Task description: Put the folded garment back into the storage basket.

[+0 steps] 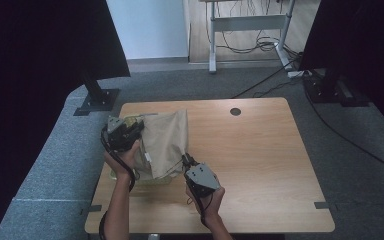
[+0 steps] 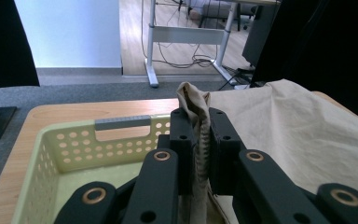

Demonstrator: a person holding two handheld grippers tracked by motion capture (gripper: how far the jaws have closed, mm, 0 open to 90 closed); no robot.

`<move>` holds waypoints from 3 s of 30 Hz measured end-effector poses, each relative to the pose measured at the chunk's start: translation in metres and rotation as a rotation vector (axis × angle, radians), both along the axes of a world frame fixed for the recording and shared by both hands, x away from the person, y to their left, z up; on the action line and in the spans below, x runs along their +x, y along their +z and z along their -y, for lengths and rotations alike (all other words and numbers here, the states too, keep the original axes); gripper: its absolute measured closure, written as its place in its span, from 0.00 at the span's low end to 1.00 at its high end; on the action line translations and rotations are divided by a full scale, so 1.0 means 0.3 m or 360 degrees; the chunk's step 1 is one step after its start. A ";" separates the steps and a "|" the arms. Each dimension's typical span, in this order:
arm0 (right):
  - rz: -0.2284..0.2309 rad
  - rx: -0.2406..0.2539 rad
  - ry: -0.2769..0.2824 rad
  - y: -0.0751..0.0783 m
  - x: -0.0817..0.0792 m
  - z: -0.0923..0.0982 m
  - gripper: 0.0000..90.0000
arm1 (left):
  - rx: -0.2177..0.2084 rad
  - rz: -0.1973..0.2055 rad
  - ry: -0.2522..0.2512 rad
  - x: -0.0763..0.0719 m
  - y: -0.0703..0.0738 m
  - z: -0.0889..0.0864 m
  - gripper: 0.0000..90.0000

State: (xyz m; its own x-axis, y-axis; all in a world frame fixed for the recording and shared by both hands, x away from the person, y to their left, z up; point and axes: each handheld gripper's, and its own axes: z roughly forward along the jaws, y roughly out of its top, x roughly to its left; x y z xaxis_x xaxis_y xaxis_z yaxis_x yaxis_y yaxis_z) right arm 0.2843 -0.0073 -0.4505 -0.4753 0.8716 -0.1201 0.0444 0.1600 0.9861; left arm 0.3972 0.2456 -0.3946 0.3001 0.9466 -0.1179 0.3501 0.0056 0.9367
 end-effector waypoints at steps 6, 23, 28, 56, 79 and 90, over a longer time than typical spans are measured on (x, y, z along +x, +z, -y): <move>-0.0004 -0.0004 0.0011 0.006 0.007 -0.019 0.93 | 0.0004 0.0003 0.0019 0.001 0.006 -0.021 0.91; -0.0026 -0.0005 0.0048 0.009 0.033 -0.075 0.93 | 0.0014 -0.0003 0.0074 0.004 0.013 -0.082 0.91; -0.0035 -0.0008 0.0057 0.005 0.039 -0.094 0.93 | 0.0010 -0.0008 0.0090 0.006 0.009 -0.097 0.91; -0.0254 -0.0063 0.0113 -0.048 0.104 -0.163 0.63 | 0.0053 -0.0083 0.0185 0.028 -0.048 -0.131 0.61; -0.0297 -0.0001 0.0257 -0.065 0.077 -0.065 0.40 | 0.0012 -0.0148 0.0001 -0.008 -0.074 0.017 0.37; -0.0289 0.0019 0.0216 -0.091 0.051 0.039 0.38 | 0.0024 -0.0110 -0.0084 -0.063 -0.088 0.112 0.34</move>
